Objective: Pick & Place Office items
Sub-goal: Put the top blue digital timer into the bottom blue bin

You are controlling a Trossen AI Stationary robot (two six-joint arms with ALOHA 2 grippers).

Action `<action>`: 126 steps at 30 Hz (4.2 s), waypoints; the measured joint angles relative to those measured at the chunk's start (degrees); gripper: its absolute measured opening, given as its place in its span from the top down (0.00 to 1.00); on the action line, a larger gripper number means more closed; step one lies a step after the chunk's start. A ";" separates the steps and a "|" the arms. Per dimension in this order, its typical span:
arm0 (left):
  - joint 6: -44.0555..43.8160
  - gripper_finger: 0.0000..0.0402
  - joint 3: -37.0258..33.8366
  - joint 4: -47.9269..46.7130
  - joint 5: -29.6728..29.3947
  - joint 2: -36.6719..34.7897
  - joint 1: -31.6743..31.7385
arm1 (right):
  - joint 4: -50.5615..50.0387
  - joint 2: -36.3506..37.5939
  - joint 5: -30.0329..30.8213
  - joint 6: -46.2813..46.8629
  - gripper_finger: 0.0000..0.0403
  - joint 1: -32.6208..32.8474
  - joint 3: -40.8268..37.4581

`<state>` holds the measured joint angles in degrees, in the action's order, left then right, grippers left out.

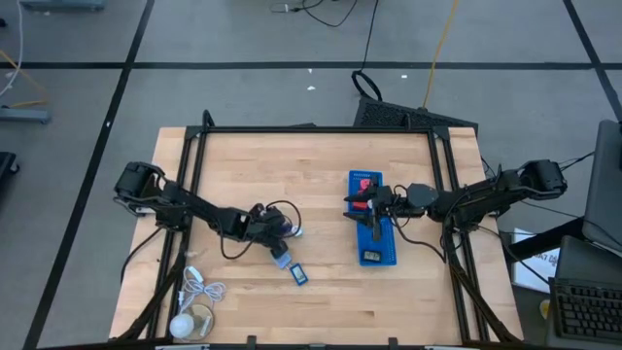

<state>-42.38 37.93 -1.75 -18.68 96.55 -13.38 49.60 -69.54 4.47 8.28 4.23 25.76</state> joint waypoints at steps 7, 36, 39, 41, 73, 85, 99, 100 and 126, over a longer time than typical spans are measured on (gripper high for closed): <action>7.22 0.89 -0.44 -2.19 0.34 -6.73 0.29 | 0.33 -0.13 -0.01 0.02 0.51 0.04 0.00; 19.48 0.88 -0.11 21.55 3.87 -16.64 2.00 | 17.13 -32.20 -4.91 -2.51 0.51 1.75 17.90; 19.46 0.88 -0.13 20.67 3.91 -16.64 1.96 | 17.33 -33.76 -4.56 -2.04 0.51 1.71 19.55; 19.44 0.88 -0.13 20.78 4.00 -16.63 1.95 | 17.42 -34.02 -4.46 -2.01 0.51 1.55 19.97; 23.95 0.88 -0.13 25.03 6.28 -16.63 0.65 | 15.34 -34.36 -7.96 -1.68 0.85 0.22 20.04; 17.62 0.48 -0.04 26.37 5.95 -16.68 0.60 | 14.74 -34.43 -7.61 -3.59 0.85 0.25 20.01; 20.22 0.28 0.00 25.98 5.16 -16.74 0.65 | 7.40 -31.56 -7.61 -3.73 0.85 0.24 19.96; 20.17 0.28 0.00 25.93 5.17 -16.74 0.65 | 5.58 -30.46 -7.61 -4.12 0.85 0.35 19.96; 22.50 0.27 -0.11 19.05 5.16 -18.87 4.13 | -67.84 1.98 13.59 9.99 0.85 15.99 19.98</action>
<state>-19.89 37.82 17.30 -13.52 77.68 -9.25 -18.24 -67.56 18.06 18.28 20.22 45.74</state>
